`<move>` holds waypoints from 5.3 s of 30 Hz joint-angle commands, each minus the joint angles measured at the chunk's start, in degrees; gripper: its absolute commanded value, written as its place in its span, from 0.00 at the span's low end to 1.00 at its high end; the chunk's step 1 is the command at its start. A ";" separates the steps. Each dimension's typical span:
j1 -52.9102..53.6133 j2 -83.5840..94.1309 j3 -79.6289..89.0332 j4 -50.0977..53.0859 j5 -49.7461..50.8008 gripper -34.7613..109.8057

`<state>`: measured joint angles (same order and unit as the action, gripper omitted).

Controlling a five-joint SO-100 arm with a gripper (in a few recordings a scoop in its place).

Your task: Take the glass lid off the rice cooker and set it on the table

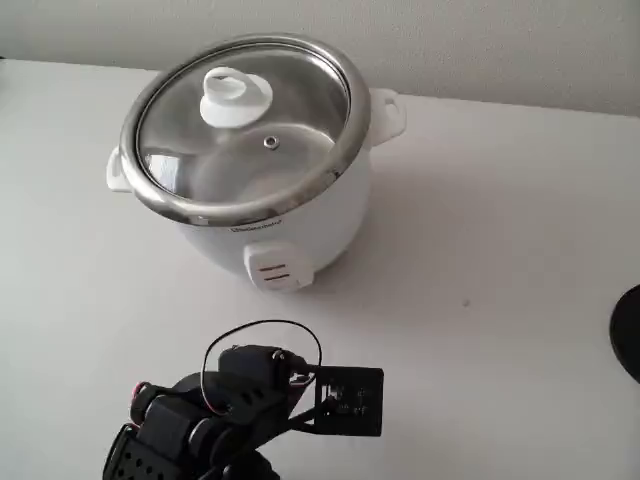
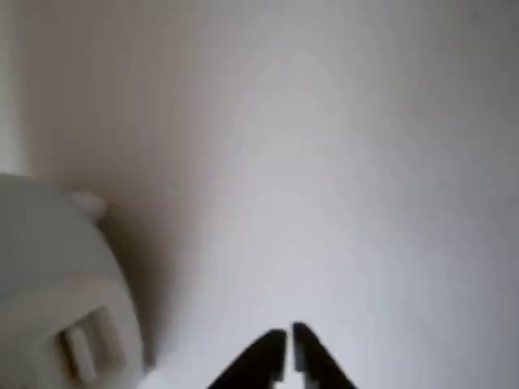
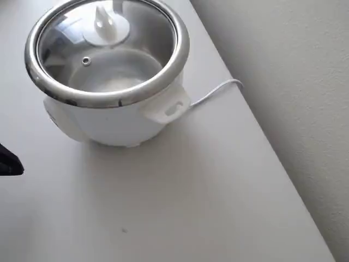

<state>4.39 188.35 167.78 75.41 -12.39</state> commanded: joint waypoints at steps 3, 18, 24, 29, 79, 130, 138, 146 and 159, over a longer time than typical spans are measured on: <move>0.62 0.09 2.11 0.26 -0.26 0.24; -1.23 0.09 2.11 0.18 -2.20 0.28; 8.09 0.00 1.93 -9.14 -13.54 0.34; 16.61 -0.09 -11.07 -9.84 -13.01 0.37; -24.08 -100.37 -123.49 -8.09 16.08 0.38; -20.74 -85.25 -124.89 -18.19 23.91 0.24; -14.50 -79.98 -124.54 -16.00 18.37 0.24; 6.50 -79.63 -124.45 -14.41 16.35 0.24; 28.12 -90.18 -124.45 -9.32 13.45 0.24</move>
<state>29.18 98.44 44.56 65.04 1.85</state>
